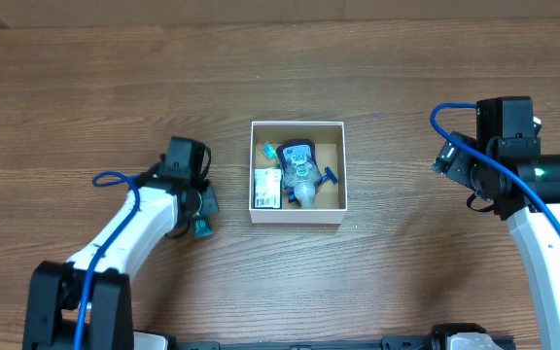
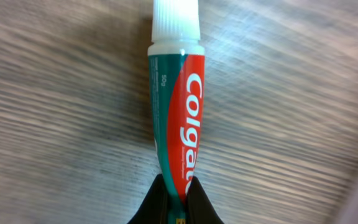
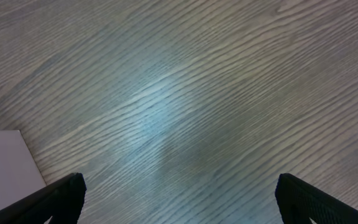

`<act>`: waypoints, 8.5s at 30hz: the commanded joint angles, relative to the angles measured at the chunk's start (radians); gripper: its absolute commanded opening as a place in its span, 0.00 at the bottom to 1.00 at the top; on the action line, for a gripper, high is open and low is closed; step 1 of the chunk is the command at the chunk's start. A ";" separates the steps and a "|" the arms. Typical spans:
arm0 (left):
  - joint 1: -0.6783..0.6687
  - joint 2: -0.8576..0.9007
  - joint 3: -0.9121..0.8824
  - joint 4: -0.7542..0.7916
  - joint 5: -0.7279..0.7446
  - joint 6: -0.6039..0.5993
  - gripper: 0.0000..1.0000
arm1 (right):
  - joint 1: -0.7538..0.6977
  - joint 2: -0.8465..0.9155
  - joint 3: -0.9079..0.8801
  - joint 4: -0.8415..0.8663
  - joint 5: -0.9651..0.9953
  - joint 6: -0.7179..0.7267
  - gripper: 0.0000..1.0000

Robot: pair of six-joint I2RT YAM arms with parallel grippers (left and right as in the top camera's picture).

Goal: Pack container

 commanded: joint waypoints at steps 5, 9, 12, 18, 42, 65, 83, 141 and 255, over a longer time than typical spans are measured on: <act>-0.052 -0.254 0.269 -0.066 0.212 0.022 0.05 | -0.003 -0.008 0.006 0.004 0.014 0.002 1.00; -0.164 -0.331 0.323 -0.064 0.208 0.018 0.07 | -0.003 -0.008 0.006 0.004 0.014 0.002 1.00; -0.273 -0.348 0.334 -0.062 0.193 -0.014 0.09 | -0.003 -0.008 0.006 0.004 0.014 0.002 1.00; -0.426 -0.263 0.334 -0.055 0.042 -0.050 0.11 | -0.003 -0.008 0.006 0.004 0.014 0.002 1.00; 0.027 -0.325 0.426 -0.236 -0.218 0.039 1.00 | -0.003 -0.007 0.006 0.004 0.014 0.002 1.00; 0.133 -0.338 0.424 -0.321 -0.234 0.038 1.00 | -0.003 -0.008 0.006 0.004 0.014 0.002 1.00; 0.133 -0.338 0.424 -0.321 -0.235 0.038 1.00 | -0.003 -0.007 0.006 0.004 0.014 0.002 1.00; 0.133 -0.338 0.424 -0.322 -0.234 0.038 1.00 | 0.018 -1.264 -1.207 1.157 -0.303 -0.288 1.00; 0.148 -1.557 -0.869 0.562 0.022 0.463 1.00 | 0.018 -1.264 -1.207 0.995 -0.317 -0.281 1.00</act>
